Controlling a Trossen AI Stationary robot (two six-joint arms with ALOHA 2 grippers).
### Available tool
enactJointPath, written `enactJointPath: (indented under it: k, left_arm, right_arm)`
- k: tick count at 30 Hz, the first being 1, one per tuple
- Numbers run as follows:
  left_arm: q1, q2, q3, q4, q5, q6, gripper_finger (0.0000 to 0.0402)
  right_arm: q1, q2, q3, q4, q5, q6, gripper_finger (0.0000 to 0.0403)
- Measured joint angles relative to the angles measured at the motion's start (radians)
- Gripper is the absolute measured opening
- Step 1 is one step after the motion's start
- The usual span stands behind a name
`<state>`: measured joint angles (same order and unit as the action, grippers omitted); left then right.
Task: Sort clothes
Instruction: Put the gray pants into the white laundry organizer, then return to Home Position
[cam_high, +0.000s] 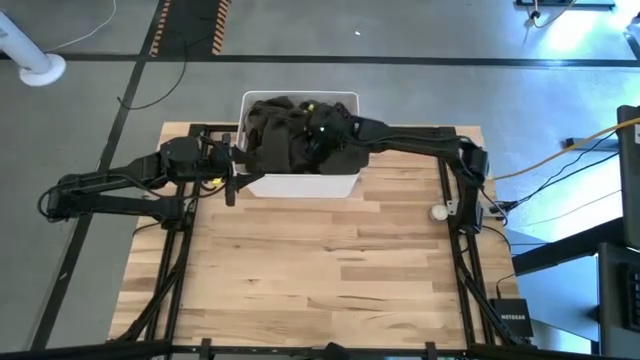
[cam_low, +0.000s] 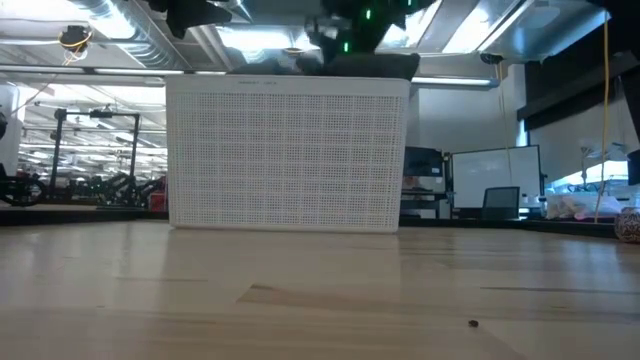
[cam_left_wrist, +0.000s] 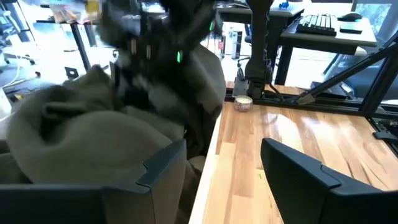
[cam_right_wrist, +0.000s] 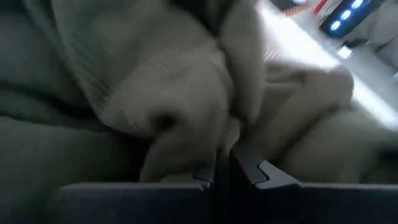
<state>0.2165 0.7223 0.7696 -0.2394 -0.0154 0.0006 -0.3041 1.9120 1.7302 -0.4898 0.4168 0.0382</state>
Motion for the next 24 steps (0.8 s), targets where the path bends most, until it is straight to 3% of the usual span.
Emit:
enactJointPath:
  k: [8,18,24]
  left_arm:
    - [0.000,0.000,0.000,-0.007,0.000,0.000,0.0203]
    - [0.000,0.000,0.000,-0.012,0.000,0.004,0.0203]
    - [0.000,0.000,0.000,-0.014,0.000,-0.002,0.0203]
  right_arm:
    - [-0.005,0.059,-0.073,0.034,-0.070,0.071,0.0045]
    - [0.025,-0.026,0.117,-0.119,-0.099,0.060,0.0196]
    - [0.058,-0.065,0.255,-0.266,-0.150,0.033,0.0239]
